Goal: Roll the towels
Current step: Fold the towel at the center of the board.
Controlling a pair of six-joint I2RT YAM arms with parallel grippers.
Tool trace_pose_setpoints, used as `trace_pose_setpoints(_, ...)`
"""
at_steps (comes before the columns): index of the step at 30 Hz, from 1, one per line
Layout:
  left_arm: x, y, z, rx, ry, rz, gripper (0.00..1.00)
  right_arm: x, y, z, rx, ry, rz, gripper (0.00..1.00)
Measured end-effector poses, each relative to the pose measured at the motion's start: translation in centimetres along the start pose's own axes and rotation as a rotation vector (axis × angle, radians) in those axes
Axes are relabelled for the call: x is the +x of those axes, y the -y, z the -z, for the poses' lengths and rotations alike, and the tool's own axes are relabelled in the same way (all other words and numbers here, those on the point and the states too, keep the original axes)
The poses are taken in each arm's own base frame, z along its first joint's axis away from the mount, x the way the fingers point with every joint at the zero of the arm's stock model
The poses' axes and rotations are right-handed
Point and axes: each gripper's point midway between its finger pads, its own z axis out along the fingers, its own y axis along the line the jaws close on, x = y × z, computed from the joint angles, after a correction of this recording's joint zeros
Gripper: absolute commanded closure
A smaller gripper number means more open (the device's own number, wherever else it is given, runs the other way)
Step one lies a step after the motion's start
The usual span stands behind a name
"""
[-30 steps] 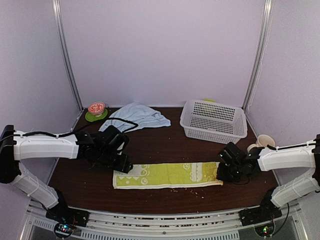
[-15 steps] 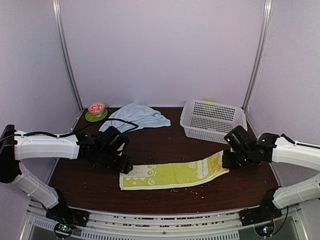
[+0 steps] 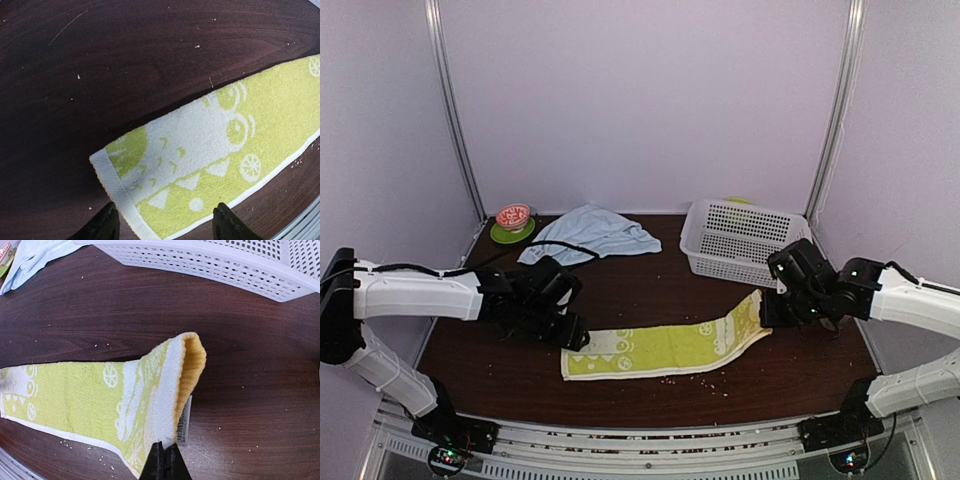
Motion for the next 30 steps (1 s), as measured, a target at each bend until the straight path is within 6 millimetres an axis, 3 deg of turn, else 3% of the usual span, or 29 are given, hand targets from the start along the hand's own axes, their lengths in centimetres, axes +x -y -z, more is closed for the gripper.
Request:
trace_pose_setpoints(13,1.9,0.7,-1.2,0.015,-0.044,0.007,0.37,-0.3,-7.7,-0.5,-0.115,-0.009,0.107,1.00)
trace_pose_setpoints(23,0.5,0.4,2.1,0.038,0.054,0.052,0.36,-0.3,-13.5,-1.3,-0.200,-0.013,0.157,1.00)
trace_pose_setpoints(30,1.3,-1.5,3.2,-0.015,0.074,0.084,0.36,-0.8,-17.4,-1.7,-0.251,-0.012,0.176,1.00)
